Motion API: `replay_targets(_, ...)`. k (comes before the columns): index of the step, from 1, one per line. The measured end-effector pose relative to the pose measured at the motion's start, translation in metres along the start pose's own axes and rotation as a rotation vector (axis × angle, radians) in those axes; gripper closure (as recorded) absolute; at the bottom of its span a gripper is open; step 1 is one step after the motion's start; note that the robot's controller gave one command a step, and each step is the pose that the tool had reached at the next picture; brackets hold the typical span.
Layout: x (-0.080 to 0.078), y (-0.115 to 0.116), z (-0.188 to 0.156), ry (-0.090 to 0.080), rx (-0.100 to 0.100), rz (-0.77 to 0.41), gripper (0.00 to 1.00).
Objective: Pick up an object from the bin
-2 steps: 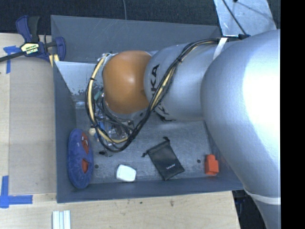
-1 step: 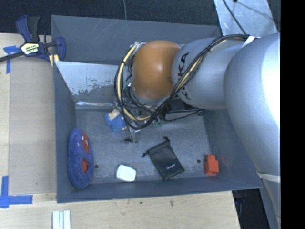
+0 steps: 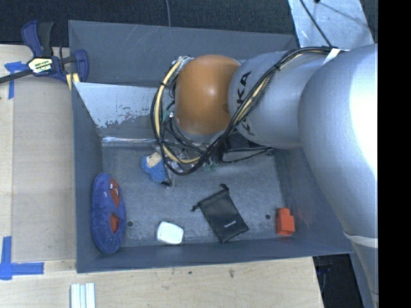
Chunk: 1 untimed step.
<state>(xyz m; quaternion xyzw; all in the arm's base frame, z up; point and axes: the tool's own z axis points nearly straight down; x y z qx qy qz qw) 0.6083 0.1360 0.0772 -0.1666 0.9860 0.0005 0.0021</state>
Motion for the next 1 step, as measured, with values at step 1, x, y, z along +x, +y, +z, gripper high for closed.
replay_targets(1,0.0354,-0.0218,-0.1243,-0.006,0.003,0.001,1.00)
